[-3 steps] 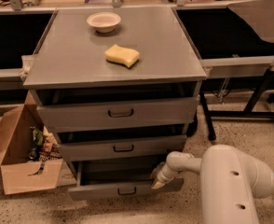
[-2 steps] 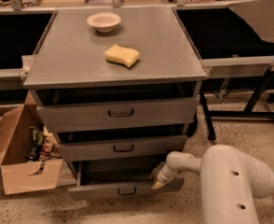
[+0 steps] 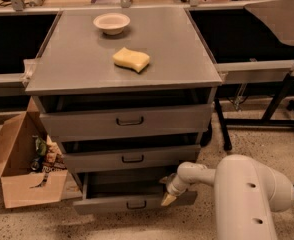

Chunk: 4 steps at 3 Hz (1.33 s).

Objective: Open bottom drawer

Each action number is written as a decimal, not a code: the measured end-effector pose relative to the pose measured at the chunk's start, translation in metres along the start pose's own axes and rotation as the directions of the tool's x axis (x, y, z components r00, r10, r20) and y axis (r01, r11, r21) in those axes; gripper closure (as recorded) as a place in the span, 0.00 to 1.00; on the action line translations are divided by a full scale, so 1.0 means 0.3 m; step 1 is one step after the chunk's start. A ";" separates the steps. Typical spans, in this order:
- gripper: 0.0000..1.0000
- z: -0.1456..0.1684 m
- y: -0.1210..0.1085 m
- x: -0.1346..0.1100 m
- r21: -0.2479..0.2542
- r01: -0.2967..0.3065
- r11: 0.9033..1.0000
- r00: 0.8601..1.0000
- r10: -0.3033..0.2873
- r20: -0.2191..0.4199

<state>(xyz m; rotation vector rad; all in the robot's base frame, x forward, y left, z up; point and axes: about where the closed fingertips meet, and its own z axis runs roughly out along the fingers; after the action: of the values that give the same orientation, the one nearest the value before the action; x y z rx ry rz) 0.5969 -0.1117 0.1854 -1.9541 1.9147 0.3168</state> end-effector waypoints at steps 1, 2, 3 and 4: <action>0.00 0.000 0.000 0.000 0.000 0.000 1.000 1.000 0.000 0.000; 0.00 0.000 0.000 0.000 0.000 0.000 1.000 1.000 0.000 0.000; 0.00 0.049 0.077 0.003 -0.099 -0.004 0.995 1.000 0.005 0.007; 0.00 0.081 0.164 0.005 -0.177 -0.007 0.984 1.000 0.006 -0.003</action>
Offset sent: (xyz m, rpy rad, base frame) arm 0.0000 0.0000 0.0000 0.0000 0.0000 0.0000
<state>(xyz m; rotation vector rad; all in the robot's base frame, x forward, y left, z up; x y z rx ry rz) 0.5508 -0.1027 0.1571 -2.0601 1.9542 0.5016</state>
